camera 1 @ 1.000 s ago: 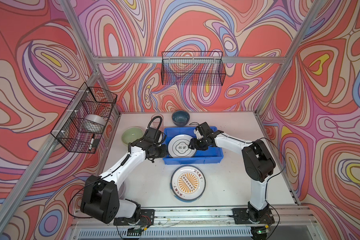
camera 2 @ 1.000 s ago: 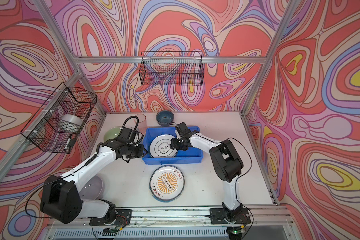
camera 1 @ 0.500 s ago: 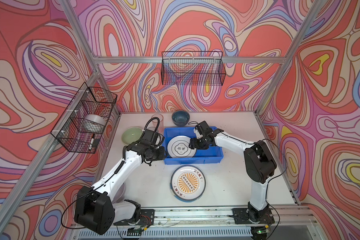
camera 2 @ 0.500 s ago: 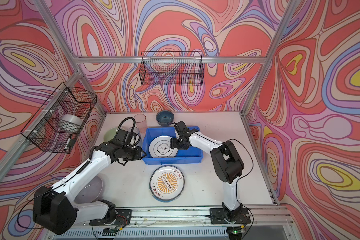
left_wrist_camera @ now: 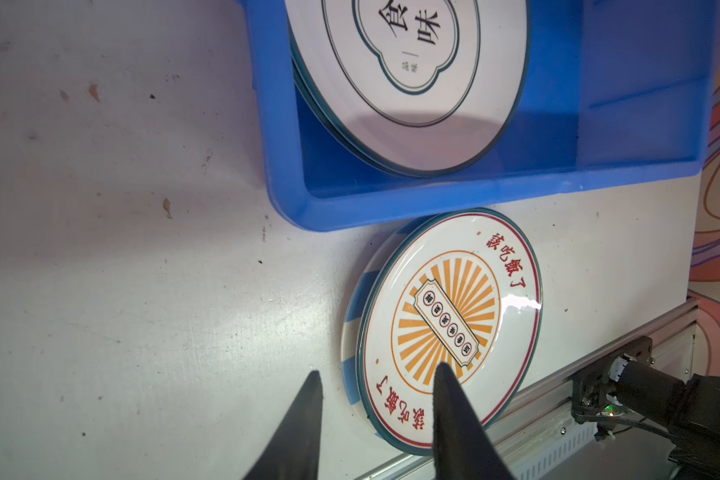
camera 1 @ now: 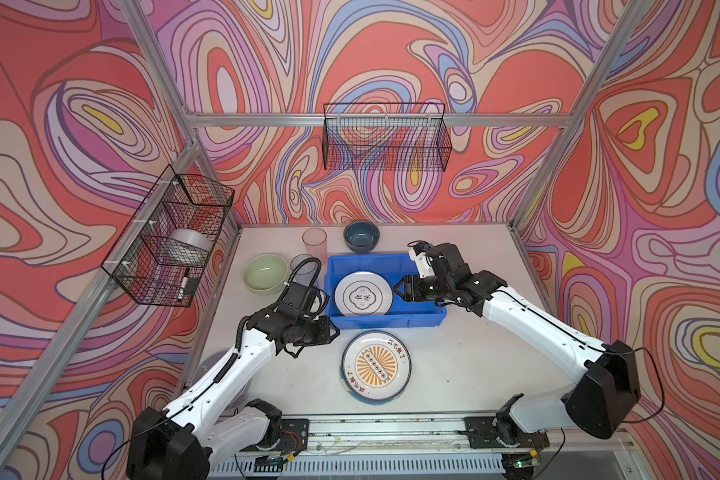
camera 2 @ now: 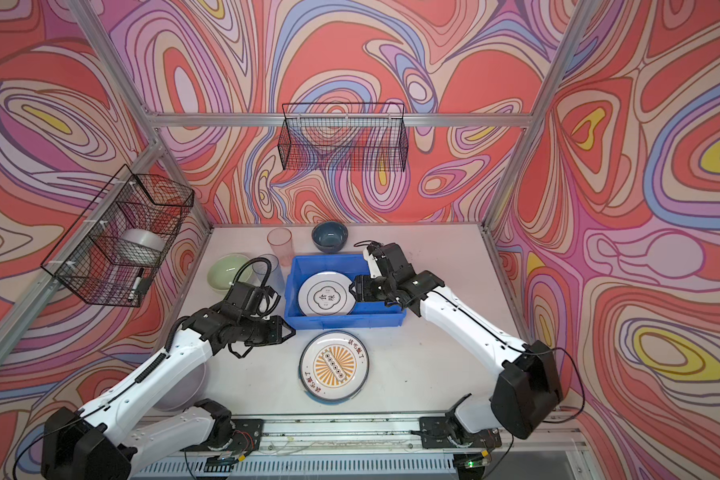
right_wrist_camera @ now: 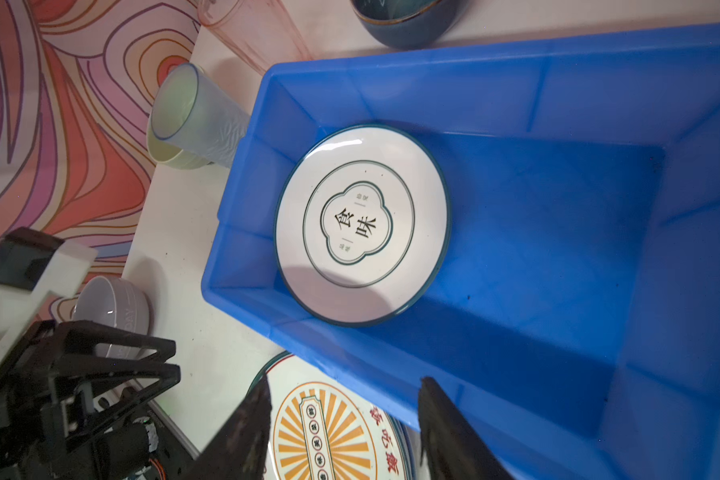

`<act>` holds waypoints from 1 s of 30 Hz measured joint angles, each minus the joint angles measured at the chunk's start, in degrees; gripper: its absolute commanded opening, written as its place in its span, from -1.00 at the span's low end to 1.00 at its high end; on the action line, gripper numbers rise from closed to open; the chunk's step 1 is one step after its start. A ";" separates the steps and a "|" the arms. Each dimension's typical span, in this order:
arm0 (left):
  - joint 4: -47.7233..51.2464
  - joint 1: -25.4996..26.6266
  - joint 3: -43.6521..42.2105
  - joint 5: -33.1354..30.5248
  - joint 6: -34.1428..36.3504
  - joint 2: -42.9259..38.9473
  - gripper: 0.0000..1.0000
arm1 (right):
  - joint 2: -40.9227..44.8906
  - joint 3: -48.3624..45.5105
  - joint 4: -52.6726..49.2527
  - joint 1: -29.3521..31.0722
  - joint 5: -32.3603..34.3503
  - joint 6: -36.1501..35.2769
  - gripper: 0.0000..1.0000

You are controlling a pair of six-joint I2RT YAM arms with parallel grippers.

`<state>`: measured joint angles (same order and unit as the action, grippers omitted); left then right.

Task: Place the mixed dishes into the plastic bin
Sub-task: 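Move both grippers down onto opposite rims of the orange-sunburst plate, then pinch the orange-sunburst plate rims with both grippers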

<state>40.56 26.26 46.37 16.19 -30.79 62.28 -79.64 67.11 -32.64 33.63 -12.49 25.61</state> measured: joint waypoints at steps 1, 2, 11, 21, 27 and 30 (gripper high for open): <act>-0.22 1.44 -0.63 -0.24 -0.63 0.02 -0.35 | 1.68 -1.68 -0.35 0.55 -0.37 0.22 0.07; -0.52 2.45 -1.22 -0.44 -1.09 0.04 -0.38 | 3.04 -3.19 -0.70 0.98 -0.68 0.37 0.05; -4.96 7.61 -8.00 -1.14 -4.76 0.09 -0.55 | 14.03 -21.00 -1.57 2.25 -5.44 3.91 -0.20; -10.12 10.12 -11.58 -1.18 -6.71 3.06 -0.73 | 15.63 -32.39 4.94 3.58 -8.61 9.18 -0.40; -12.20 10.58 -13.29 -1.22 -7.45 3.74 -0.81 | 13.11 -35.28 10.08 3.69 -9.46 11.23 -0.38; -13.00 10.82 -13.99 -1.27 -7.72 4.37 -0.85 | 11.28 -35.74 11.74 3.74 -9.57 11.61 -0.38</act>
<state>27.55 37.08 32.38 14.92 -38.50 66.65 -68.36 31.38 -20.91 37.36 -22.06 37.21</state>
